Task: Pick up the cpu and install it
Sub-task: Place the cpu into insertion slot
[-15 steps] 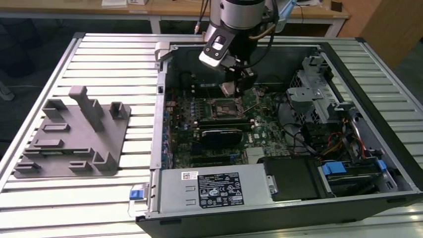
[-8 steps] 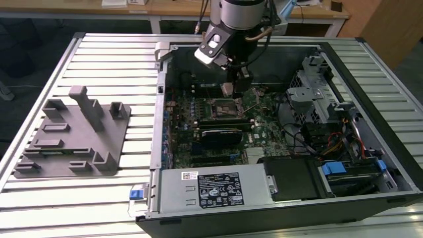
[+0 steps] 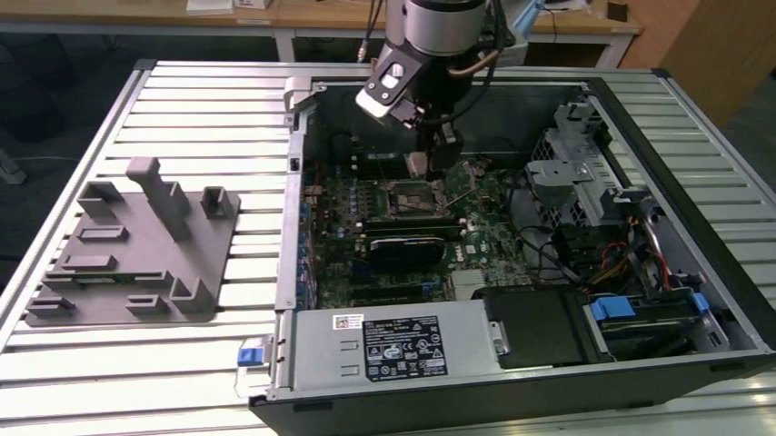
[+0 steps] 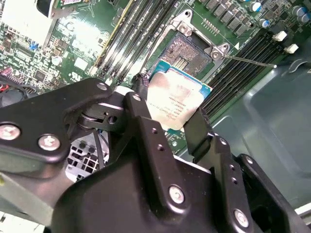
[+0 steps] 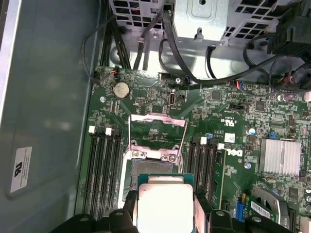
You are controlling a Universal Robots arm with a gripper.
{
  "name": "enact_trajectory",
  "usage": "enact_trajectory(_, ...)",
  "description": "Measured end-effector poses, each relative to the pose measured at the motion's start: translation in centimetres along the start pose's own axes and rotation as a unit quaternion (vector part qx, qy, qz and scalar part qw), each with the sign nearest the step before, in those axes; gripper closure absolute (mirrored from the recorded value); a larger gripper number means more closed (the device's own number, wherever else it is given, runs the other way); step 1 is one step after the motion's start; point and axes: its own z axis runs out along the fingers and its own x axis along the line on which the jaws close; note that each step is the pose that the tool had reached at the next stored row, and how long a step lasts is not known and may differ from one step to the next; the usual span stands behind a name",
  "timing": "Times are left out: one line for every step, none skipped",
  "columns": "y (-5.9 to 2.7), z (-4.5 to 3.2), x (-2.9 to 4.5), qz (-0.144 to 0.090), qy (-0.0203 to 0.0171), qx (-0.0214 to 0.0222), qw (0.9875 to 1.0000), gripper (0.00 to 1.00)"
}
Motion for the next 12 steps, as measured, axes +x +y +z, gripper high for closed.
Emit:
enact_trajectory(-0.01,0.05,0.00,0.000,-0.0002,0.0001,1.0000,0.46)
enact_trajectory(-0.01,0.11,0.00,0.000,-0.0002,0.0001,1.0000,0.46)
enact_trajectory(-0.01,0.19,0.00,0.000,-0.0002,0.0001,1.0000,0.46)
enact_trajectory(-0.02,0.27,0.00,0.000,-0.0002,0.0001,1.0000,0.46)
enact_trajectory(-0.03,0.37,-0.01,0.000,-0.0003,0.0002,1.0000,0.46)
enact_trajectory(-0.03,0.48,-0.01,0.000,-0.0003,0.0002,1.0000,0.46)
enact_trajectory(-0.04,0.60,-0.01,0.000,-0.0004,0.0002,1.0000,0.46)
enact_trajectory(-0.05,0.73,-0.01,0.000,-0.0004,0.0001,1.0000,0.46)
enact_trajectory(-0.06,0.86,-0.01,0.000,-0.0004,0.0002,1.0000,0.46)
enact_trajectory(-0.07,1.00,-0.01,0.000,-0.0004,0.0001,1.0000,0.46)
enact_trajectory(-0.08,1.14,-0.01,0.000,-0.0004,0.0002,1.0000,0.46)
enact_trajectory(-0.09,1.29,-0.01,0.000,-0.0004,0.0001,1.0000,0.46)
